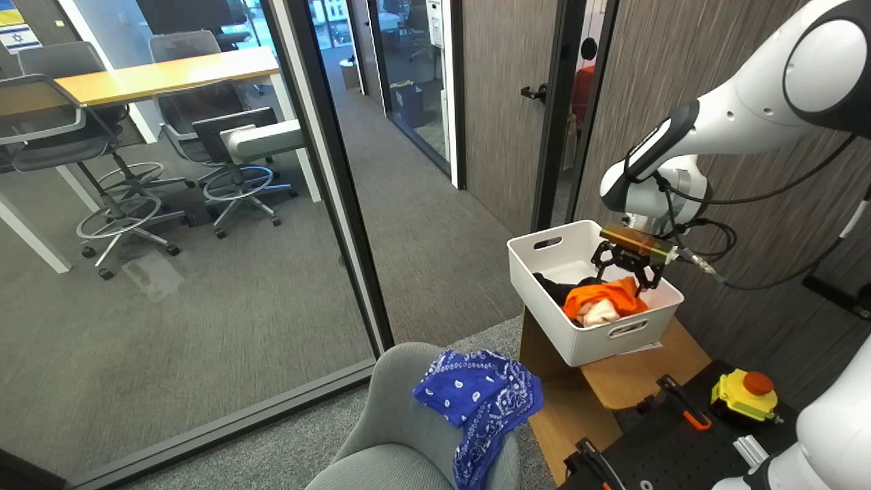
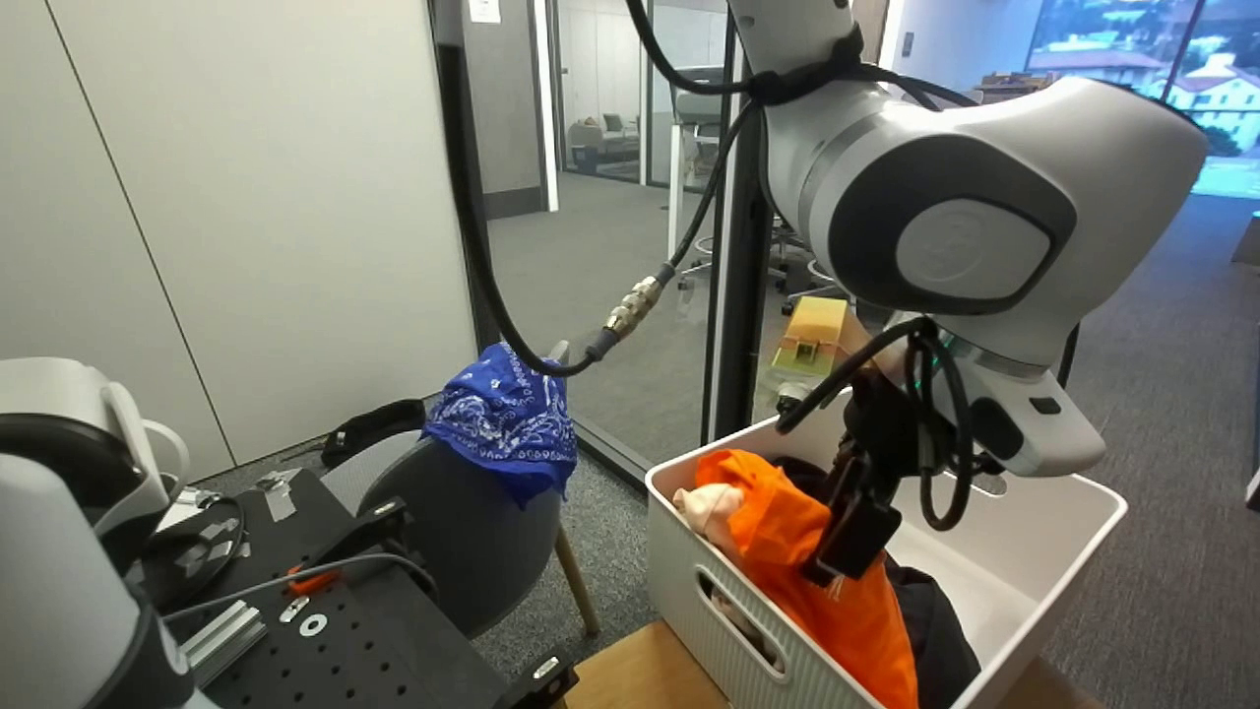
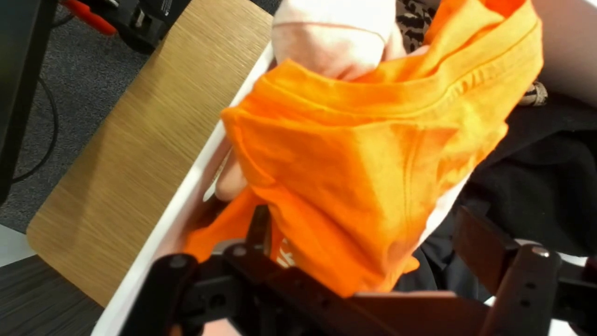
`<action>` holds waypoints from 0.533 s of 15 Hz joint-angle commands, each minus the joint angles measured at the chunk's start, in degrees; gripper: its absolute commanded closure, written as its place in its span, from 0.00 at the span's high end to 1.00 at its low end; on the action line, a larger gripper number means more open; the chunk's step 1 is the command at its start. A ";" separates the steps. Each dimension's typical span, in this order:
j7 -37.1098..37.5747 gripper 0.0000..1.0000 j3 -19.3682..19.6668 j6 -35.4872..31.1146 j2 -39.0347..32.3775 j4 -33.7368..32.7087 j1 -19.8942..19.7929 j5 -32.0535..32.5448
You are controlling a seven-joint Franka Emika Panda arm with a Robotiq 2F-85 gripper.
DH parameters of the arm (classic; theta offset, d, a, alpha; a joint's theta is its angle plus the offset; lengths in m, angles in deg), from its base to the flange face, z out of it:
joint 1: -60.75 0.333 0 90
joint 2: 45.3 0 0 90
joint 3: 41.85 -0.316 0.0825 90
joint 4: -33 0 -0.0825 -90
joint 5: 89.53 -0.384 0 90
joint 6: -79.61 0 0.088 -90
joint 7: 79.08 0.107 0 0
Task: Put the orange cloth on the headrest chair
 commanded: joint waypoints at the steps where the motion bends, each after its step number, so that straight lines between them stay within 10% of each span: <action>1: -0.89 1.00 0.94 1.50 -0.91 -1.92 0.78 -1.48; 8: -0.86 0.42 0.98 0.85 -0.88 -1.88 0.96 -1.25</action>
